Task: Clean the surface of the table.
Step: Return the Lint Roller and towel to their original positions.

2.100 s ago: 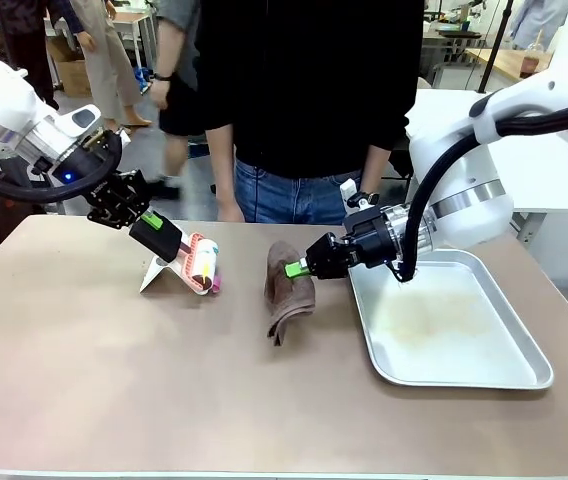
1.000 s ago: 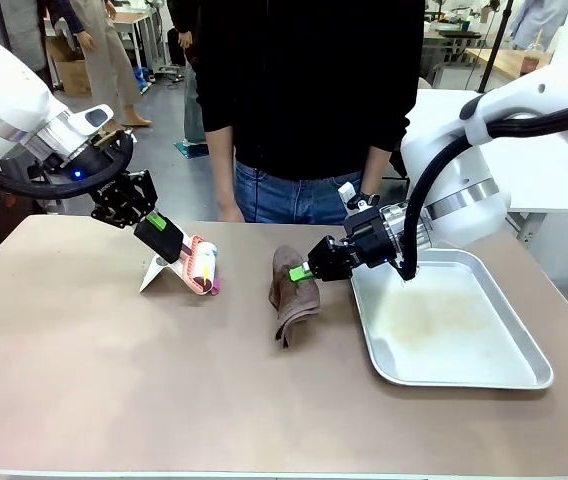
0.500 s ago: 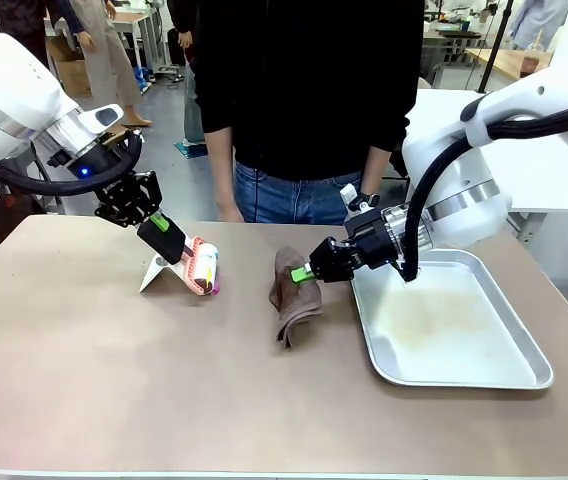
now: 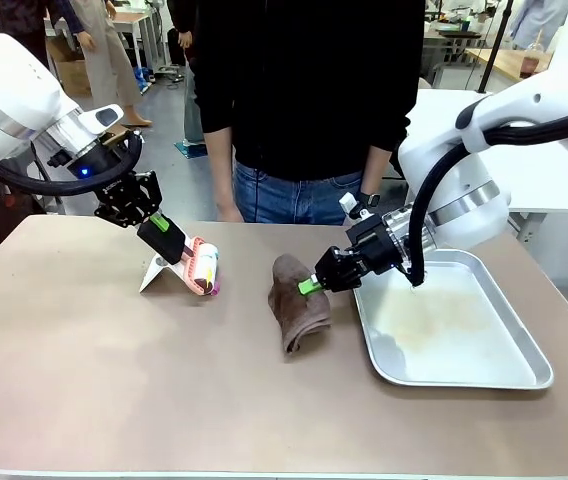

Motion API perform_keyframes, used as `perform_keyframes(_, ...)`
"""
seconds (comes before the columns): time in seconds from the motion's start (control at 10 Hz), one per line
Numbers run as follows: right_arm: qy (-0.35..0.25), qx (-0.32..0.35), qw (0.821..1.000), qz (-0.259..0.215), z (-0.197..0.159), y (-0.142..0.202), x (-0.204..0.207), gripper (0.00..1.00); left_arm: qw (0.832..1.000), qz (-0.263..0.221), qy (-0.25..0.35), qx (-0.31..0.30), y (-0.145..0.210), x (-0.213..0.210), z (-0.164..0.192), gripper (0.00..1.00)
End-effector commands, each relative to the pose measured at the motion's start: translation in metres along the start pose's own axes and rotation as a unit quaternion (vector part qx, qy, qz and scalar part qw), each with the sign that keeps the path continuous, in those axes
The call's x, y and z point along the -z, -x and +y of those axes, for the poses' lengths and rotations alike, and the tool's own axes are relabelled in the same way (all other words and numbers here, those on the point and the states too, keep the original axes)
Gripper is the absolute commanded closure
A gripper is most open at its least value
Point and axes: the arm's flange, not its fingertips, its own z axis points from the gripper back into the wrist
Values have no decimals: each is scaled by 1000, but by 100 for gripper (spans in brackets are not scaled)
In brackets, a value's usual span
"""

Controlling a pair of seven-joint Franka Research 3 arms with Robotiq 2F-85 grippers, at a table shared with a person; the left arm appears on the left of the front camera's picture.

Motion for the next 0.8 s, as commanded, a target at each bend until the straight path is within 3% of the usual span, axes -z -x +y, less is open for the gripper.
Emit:
perform_keyframes(0.0, 68, 16, 997, 14, 13, -7, -3, 92, 1000, 8, -10, -14, -3, 2, 6, 78)
perform_keyframes(0.3, 174, 14, 984, 22, 27, -17, -1, 92, 1000, 5, -8, -14, -3, -1, 7, 78)
perform_keyframes(0.7, 205, 12, 978, 28, 27, -18, 11, 89, 1000, 4, -5, -14, -4, -2, 8, 78)
